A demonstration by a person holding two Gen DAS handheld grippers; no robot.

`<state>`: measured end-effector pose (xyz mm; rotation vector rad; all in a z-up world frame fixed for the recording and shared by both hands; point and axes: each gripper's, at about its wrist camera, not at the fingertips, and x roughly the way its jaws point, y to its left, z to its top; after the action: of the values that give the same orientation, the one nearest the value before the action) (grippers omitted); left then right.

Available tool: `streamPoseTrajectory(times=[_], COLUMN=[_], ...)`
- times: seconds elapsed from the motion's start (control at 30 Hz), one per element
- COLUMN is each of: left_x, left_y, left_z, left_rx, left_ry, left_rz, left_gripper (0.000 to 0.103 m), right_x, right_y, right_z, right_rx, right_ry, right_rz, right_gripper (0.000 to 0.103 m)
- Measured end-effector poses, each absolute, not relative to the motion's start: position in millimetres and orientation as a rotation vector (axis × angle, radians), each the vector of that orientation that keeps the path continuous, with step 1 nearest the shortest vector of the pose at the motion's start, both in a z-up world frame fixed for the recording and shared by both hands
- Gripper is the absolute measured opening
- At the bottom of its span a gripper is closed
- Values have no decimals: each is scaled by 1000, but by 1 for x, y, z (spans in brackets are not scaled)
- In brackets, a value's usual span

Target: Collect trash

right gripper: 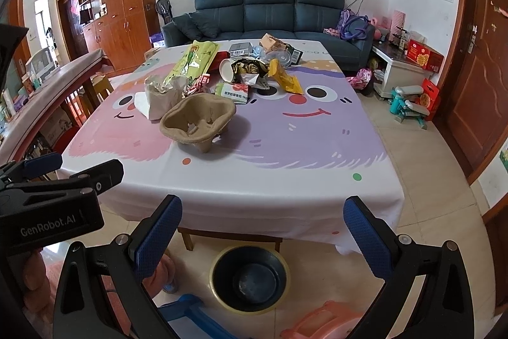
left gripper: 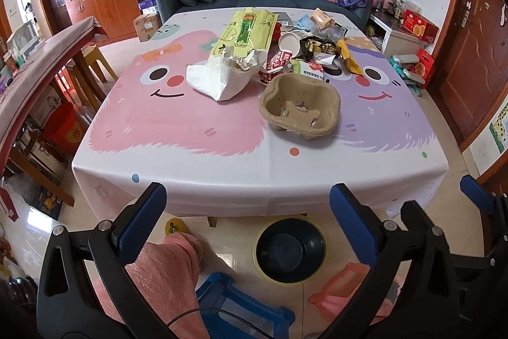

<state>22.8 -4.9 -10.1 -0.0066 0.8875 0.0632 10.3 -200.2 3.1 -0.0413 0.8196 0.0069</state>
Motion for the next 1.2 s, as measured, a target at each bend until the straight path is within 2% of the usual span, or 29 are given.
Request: streamPoseTrajectory(times=[1.2], left_x=[34], left_y=[16], left_z=[-6], left_rx=[-23], left_ry=[862], left_rz=[42], left_gripper=[101], right_x=[40], right_y=[-202], right_z=[11], right_rx=[50], right_ry=[795], right_rz=[-18], right_gripper=[103])
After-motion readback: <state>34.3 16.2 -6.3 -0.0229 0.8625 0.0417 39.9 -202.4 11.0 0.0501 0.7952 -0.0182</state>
